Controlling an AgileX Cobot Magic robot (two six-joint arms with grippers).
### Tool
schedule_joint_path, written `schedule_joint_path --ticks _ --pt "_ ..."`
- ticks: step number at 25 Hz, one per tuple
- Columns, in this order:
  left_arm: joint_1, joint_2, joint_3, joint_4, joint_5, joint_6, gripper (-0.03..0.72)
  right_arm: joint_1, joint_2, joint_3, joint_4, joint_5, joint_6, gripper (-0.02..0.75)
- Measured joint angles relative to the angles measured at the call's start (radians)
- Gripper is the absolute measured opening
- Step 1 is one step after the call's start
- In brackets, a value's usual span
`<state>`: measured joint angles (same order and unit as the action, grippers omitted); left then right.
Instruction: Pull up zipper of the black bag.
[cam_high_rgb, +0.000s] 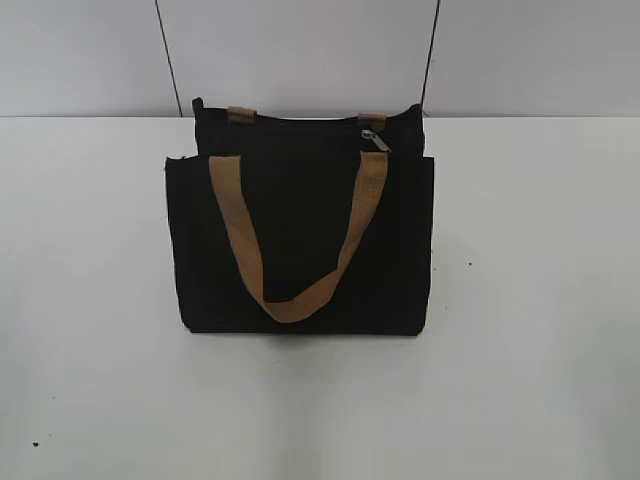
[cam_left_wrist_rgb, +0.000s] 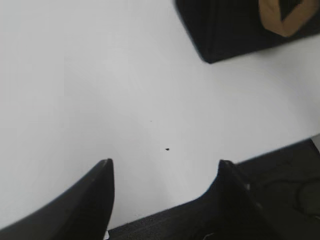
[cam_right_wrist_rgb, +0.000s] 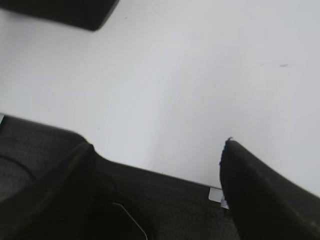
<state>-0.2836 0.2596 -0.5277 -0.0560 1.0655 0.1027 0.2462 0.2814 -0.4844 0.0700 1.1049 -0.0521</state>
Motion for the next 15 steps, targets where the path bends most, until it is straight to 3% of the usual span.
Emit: schedule_joint_path --ticks 5,9,15 --pt "0.171 -0.096 0.0 0.0 -0.001 0.0 0.488 -0.172 -0.11 0.0 0.0 -0.001 0.0 0.587" --pt "0.199 -0.175 0.0 0.0 -0.001 0.0 0.475 -0.249 -0.188 0.0 0.0 -0.001 0.0 0.587" --pt "0.214 -0.263 0.001 -0.001 -0.001 0.0 0.469 -0.26 -0.252 0.0 0.004 -0.002 0.0 0.587"
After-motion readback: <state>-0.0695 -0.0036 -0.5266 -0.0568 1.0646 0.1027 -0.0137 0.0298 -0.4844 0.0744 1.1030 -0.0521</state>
